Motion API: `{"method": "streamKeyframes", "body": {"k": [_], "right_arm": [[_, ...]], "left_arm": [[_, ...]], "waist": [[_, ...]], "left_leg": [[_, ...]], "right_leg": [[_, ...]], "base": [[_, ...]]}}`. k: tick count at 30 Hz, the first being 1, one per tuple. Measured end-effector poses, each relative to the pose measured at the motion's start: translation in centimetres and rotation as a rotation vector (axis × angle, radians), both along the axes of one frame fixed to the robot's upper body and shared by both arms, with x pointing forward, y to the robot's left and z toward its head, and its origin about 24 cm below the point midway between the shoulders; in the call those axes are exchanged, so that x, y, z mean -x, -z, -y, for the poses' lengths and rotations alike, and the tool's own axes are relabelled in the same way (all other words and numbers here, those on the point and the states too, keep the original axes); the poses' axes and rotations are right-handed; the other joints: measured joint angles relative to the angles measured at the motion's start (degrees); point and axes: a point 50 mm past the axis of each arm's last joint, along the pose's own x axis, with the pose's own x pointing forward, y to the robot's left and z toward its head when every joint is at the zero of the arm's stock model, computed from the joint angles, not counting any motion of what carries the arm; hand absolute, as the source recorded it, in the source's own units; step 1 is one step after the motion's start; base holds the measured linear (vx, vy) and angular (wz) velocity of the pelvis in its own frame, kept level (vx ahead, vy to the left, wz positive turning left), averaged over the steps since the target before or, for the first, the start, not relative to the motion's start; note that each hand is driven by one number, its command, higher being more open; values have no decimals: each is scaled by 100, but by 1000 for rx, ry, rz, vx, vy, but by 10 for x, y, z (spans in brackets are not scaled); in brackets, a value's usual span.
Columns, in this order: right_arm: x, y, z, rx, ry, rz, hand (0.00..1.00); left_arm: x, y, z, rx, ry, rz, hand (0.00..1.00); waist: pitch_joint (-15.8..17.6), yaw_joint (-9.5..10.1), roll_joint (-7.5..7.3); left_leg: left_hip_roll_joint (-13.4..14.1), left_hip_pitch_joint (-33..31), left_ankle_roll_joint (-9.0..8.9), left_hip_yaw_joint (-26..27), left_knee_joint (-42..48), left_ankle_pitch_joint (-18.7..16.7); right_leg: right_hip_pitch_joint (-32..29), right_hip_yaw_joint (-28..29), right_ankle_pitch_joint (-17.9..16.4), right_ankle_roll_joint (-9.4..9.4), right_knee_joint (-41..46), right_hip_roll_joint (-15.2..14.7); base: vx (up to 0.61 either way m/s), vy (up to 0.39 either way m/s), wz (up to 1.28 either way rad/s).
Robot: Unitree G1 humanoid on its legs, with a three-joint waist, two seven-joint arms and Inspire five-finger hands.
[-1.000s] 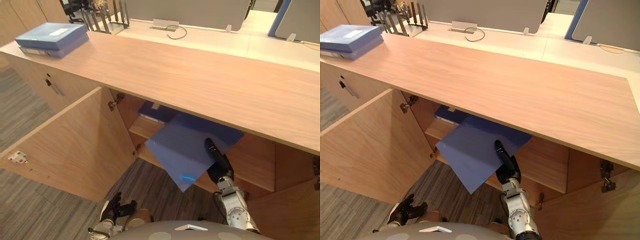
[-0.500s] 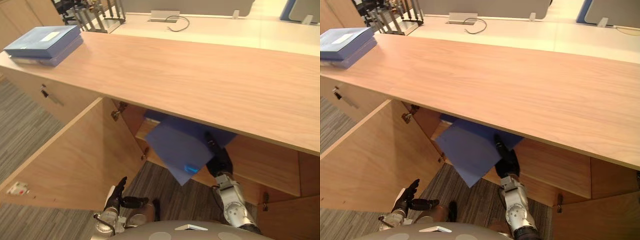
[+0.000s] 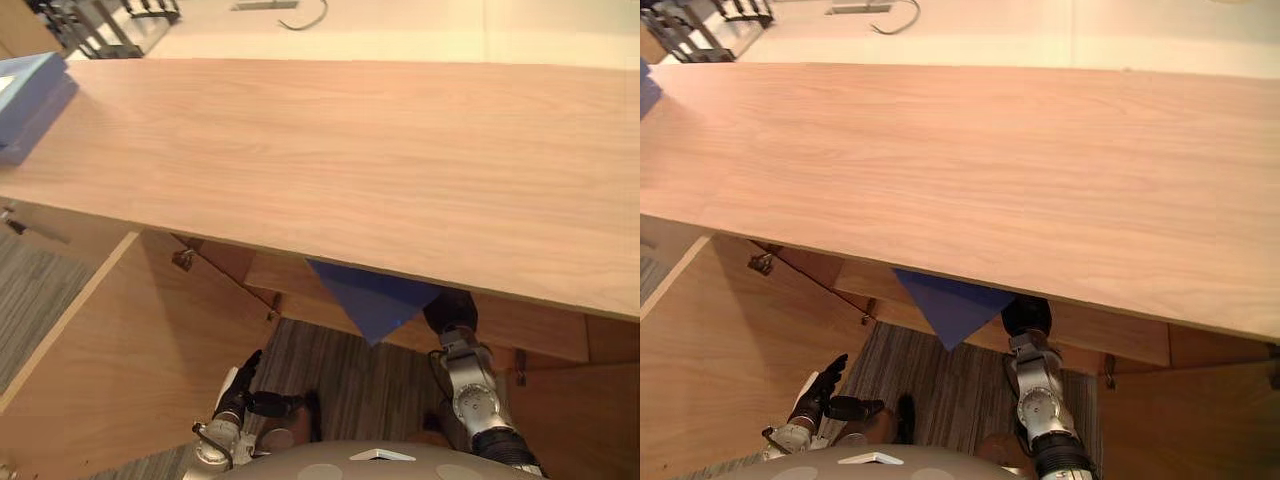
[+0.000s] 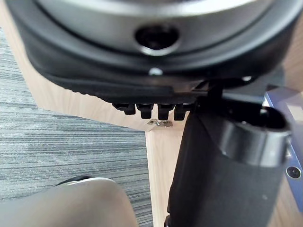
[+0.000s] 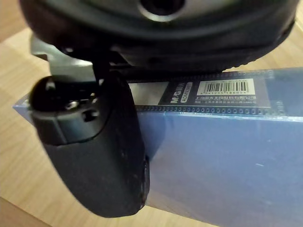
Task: Walk over to the cabinet, pick up the folder, carry it to the office cabinet, place the folder inside the office cabinet, then close the office cabinet door
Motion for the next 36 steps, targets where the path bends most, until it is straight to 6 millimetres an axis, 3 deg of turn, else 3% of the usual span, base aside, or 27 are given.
{"method": "streamKeyframes", "body": {"k": [2,5,6,7,9,10,11,12,13,17,20,24,31,36], "right_arm": [[-5,-4,-1,4,2,16,0],[-28,-24,-20,8,-72,100,0],[-42,-38,-35,13,-130,154,0],[-47,-43,-39,20,-151,173,0],[-54,-52,-55,27,-214,204,0],[-55,-53,-63,33,-249,207,0],[-55,-53,-67,37,-268,208,0],[-54,-52,-74,51,-304,203,0],[-53,-51,-75,68,-324,194,0],[-48,-44,-66,126,-364,157,0],[-40,-33,-56,134,-349,109,0],[-26,-19,-52,121,-349,48,0],[-11,-5,-51,102,-356,-4,0],[-13,-8,-52,96,-356,13,0]], "left_arm": [[-9,-6,6,6,16,48,100],[-28,-18,19,35,35,140,100],[-40,-23,24,51,41,182,100],[-44,-26,26,57,41,196,100],[-51,-30,30,72,29,224,100],[-53,-31,31,80,17,229,100],[-53,-31,29,81,10,231,100],[-53,-31,27,81,-2,231,100],[-53,-31,26,81,-10,230,100],[-49,-28,30,91,15,213,100],[-46,-25,36,107,56,187,100],[-38,-17,37,111,80,136,100],[-34,-15,41,125,121,116,100],[-35,-16,41,122,121,119,100]], "waist": [[27,11,-24],[205,18,-81],[327,40,-17],[379,72,-1],[508,156,-21],[549,228,21],[577,238,24],[637,195,-4],[656,192,5],[666,172,-78],[658,137,-100],[575,69,-240],[258,20,-315],[230,47,-332]], "left_leg": [[-2,-117,10,116,112,-6],[80,-360,122,532,499,-261],[307,-554,269,818,703,-419],[402,-594,325,987,735,-440],[507,-597,397,1414,872,-499],[623,-603,400,1601,985,-545],[664,-605,397,1666,1022,-550],[696,-607,391,1687,1076,-553],[759,-611,374,1706,1086,-548],[838,-533,237,1808,736,-299],[764,-369,173,1790,530,-161],[722,-148,65,1769,177,8],[579,12,42,1654,-213,193],[563,-146,58,1608,-91,226]], "right_leg": [[-306,179,131,-1,184,-3],[-963,397,391,-54,536,45],[-1202,-257,754,-420,369,81],[-1240,-636,775,-598,315,49],[-1354,-2565,66,-1206,1261,-327],[-1313,-2952,-22,-1151,1214,-349],[-1283,-2989,42,-1094,1182,-322],[-1241,-2944,266,-823,1034,-285],[-1232,-2937,314,-808,950,-206],[-1105,-2886,710,-833,317,94],[-881,-2947,840,-826,18,176],[-631,-2982,971,-850,-391,314],[-449,-3047,1074,-862,-696,342],[-685,-2979,1018,-894,-417,242]], "base": [[-82,85,-55],[-181,69,-102],[-209,-54,-120],[-163,-71,-136],[-5,-91,-115],[-8,-84,-98],[-68,-64,-64],[-66,-77,-31],[-79,-122,-29],[-18,-117,-19],[51,-75,2],[68,-78,0],[39,-18,5],[-47,14,1]]}}
